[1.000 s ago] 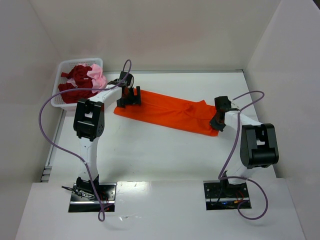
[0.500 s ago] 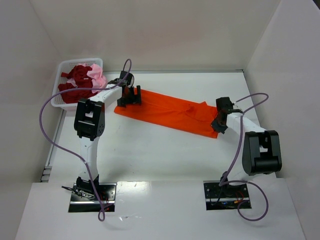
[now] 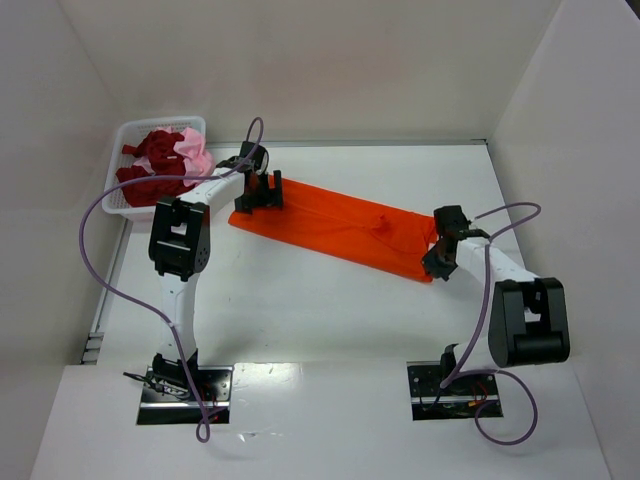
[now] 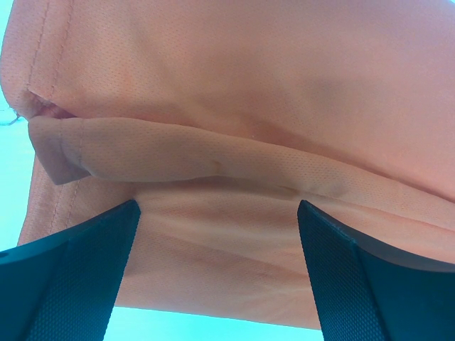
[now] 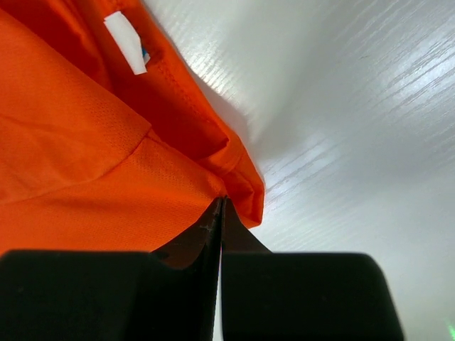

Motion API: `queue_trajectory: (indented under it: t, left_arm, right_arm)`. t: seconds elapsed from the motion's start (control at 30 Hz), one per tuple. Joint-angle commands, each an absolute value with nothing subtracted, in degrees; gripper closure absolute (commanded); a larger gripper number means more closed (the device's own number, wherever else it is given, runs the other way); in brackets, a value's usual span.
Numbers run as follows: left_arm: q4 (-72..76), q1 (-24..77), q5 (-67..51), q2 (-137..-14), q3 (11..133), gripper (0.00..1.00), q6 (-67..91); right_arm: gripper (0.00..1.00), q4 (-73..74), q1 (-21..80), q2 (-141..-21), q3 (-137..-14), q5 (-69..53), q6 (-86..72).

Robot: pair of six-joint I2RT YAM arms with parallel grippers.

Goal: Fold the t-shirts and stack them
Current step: Rotate the tshirt 90 degrees

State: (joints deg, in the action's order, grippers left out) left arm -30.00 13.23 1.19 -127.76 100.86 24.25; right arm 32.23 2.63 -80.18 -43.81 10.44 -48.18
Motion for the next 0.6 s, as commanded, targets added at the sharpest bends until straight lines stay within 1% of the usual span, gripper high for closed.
queue_trajectory:
  t: [0.0, 0.13, 0.23, 0.27, 0.3, 0.33, 0.37, 0.47, 0.5, 0.57]
  left_arm:
    - [-30.0, 12.9, -0.7, -131.0, 101.1, 0.0, 25.0]
    - [-30.5, 12.9, -0.7, -131.0, 101.1, 0.0, 25.0]
    - [-30.5, 12.9, -0.7, -131.0, 101.6, 0.0, 25.0]
    - [-30.5, 12.9, -0.7, -131.0, 101.6, 0.0, 25.0]
    - [-30.5, 12.9, -0.7, -131.0, 101.6, 0.0, 25.0]
    - [-30.5, 12.9, -0.7, -131.0, 101.6, 0.0, 25.0]
    - [-30.5, 12.9, -0.7, -131.0, 101.6, 0.0, 25.0]
    - [-31.0, 12.4, -0.7, -130.3, 101.6, 0.0, 24.4]
    - [-31.0, 12.4, -0.7, -129.6, 101.6, 0.0, 24.4]
    - [-31.6, 12.4, -1.2, -128.8, 102.2, 0.0, 23.9]
  right_arm:
    - [0.99, 33.9, 2.8, -80.7, -43.6, 11.0, -49.8]
    - [0.99, 34.8, 2.8, -78.1, -42.4, 12.1, -52.0]
    - [0.99, 34.8, 2.8, -79.1, -41.8, 10.6, -53.1]
    - [0.98, 34.8, 2.8, -79.7, -41.8, 10.6, -53.1]
    - [0.94, 34.8, 2.8, -80.3, -41.8, 10.6, -53.1]
    - [0.88, 34.8, 2.8, -80.3, -41.8, 10.6, -53.1]
    - [0.71, 35.3, 2.8, -80.3, -41.8, 10.6, -53.7]
    - [0.46, 35.3, 2.8, -77.3, -42.5, 11.9, -54.3]
    - [0.34, 36.0, 2.8, -76.1, -43.1, 12.6, -54.3]
    - [0.23, 36.7, 2.8, -73.4, -46.0, 13.2, -54.3]
